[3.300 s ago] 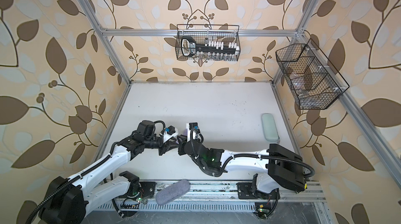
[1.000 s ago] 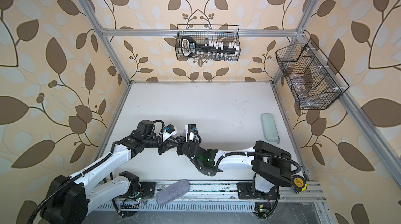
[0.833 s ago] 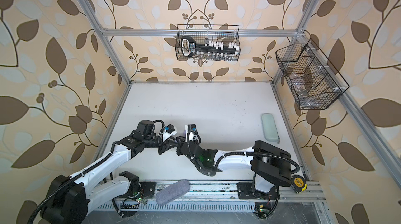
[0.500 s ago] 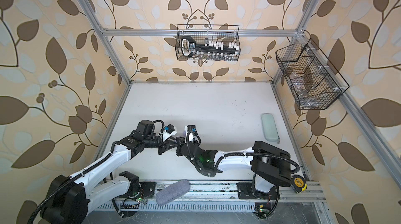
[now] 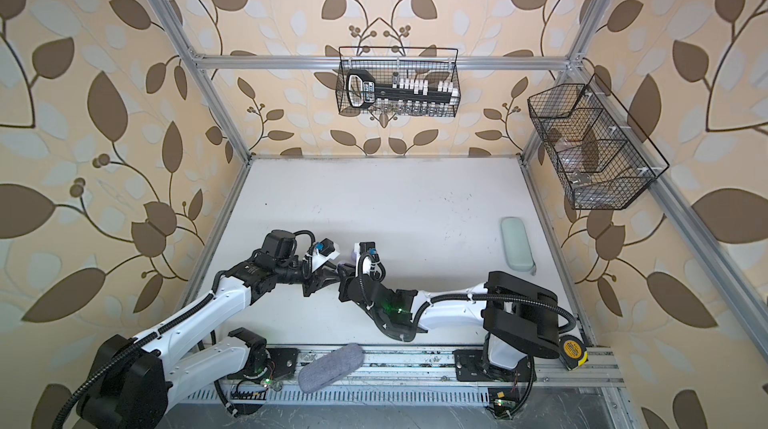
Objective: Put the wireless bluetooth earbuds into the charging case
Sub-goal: 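Lower the earbud into the empty slot of the case with the right gripper, then open the right gripper to release the earbud in the case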
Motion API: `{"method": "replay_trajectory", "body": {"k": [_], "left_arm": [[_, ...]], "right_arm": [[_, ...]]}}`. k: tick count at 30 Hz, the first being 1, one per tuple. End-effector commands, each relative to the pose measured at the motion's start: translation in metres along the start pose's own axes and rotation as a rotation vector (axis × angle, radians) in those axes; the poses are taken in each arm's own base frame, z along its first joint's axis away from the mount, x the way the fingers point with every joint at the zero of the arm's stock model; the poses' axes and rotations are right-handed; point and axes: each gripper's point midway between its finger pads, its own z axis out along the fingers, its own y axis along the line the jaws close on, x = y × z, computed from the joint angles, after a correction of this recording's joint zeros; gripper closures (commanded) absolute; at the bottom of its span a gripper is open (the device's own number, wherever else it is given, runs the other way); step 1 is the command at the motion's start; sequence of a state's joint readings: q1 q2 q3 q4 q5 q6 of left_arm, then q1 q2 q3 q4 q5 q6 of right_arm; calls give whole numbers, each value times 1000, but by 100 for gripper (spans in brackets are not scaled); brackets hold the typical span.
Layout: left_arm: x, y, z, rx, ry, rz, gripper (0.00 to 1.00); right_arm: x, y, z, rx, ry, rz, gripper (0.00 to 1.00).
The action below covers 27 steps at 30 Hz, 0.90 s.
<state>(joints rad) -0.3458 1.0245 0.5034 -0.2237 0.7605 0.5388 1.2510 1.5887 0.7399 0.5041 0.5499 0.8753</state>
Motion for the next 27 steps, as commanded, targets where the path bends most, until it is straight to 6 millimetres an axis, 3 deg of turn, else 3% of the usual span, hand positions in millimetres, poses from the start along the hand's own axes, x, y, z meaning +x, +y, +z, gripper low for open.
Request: {"method": "replay_trajectory", "body": {"k": [1, 14, 27], "left_arm": [[-28, 0, -6, 12, -73, 61, 100], [-28, -2, -6, 21, -72, 66, 100], [-28, -1, -6, 21, -71, 65, 100]], "right_arm": [[6, 1, -7, -16, 20, 5, 79], [2, 5, -7, -43, 14, 18, 77], [-26, -3, -24, -35, -43, 31, 75]]}}
